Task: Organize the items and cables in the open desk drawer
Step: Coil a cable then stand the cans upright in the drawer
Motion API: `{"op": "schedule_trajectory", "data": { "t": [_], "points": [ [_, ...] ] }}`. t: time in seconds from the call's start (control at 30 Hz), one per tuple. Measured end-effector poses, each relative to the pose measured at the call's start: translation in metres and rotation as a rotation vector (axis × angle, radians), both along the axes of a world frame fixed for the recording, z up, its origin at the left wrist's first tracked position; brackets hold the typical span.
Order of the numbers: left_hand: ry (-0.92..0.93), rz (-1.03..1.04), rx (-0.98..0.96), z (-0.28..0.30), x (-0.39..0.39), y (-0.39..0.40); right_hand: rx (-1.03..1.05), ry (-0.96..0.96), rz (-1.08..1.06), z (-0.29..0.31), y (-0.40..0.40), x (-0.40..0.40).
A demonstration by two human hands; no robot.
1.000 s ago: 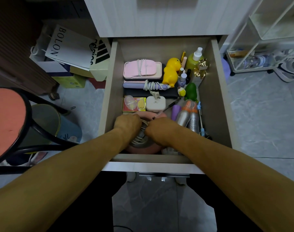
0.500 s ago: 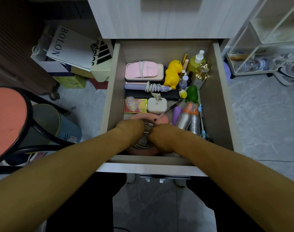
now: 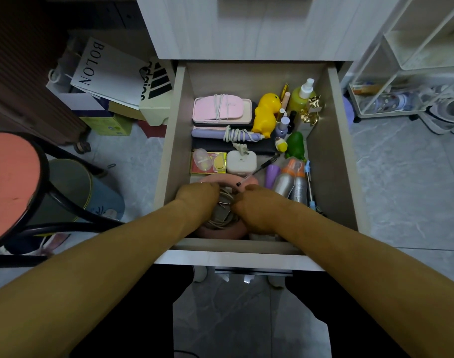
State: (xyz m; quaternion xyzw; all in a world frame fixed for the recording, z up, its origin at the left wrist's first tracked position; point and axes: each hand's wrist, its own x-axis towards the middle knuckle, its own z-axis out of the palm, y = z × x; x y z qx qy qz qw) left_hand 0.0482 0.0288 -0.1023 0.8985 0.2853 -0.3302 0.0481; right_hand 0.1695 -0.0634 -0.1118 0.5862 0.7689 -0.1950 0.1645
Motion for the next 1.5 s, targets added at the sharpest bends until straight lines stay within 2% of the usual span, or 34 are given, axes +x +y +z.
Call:
{"op": "schedule_trajectory", "data": {
  "t": [0.1,0.23,0.33,0.43,0.57,0.7,0.83,1.03,1.23,1.33,1.5],
  "points": [
    [-0.062,-0.05,0.07,-0.003,-0.004,0.0,-0.028,0.019,-0.013,-0.005,-0.001,0.002],
    [-0.164,0.051,-0.034,-0.002,-0.012,0.002,-0.085,0.313,-0.299,0.003,-0.003,0.004],
    [-0.153,0.029,-0.057,0.003,-0.015,-0.001,-0.009,0.456,-0.451,0.01,-0.005,0.007],
    [-0.126,0.024,-0.072,0.003,-0.019,-0.003,0.009,0.503,-0.522,0.012,-0.007,0.007],
    [-0.09,0.029,-0.161,0.001,-0.015,-0.003,-0.037,0.451,-0.516,0.009,-0.01,0.009],
    [-0.2,0.081,-0.192,-0.003,-0.002,0.003,-0.064,0.4,-0.468,0.005,0.0,0.006],
    [-0.205,0.13,-0.19,-0.008,0.012,0.003,-0.111,0.204,-0.29,0.002,0.007,0.001],
    [-0.11,0.029,-0.149,-0.014,0.02,0.004,-0.026,-0.025,-0.057,0.006,0.006,-0.003],
    [-0.055,-0.104,-0.124,-0.012,0.016,0.005,-0.002,-0.023,-0.066,0.005,0.0,0.004],
    [-0.012,-0.102,-0.145,-0.015,0.015,0.007,0.011,-0.003,-0.083,0.001,-0.002,0.007],
    [-0.071,-0.177,-0.072,-0.011,0.009,0.008,0.028,0.167,-0.306,0.001,-0.002,0.006]
  ]
}}
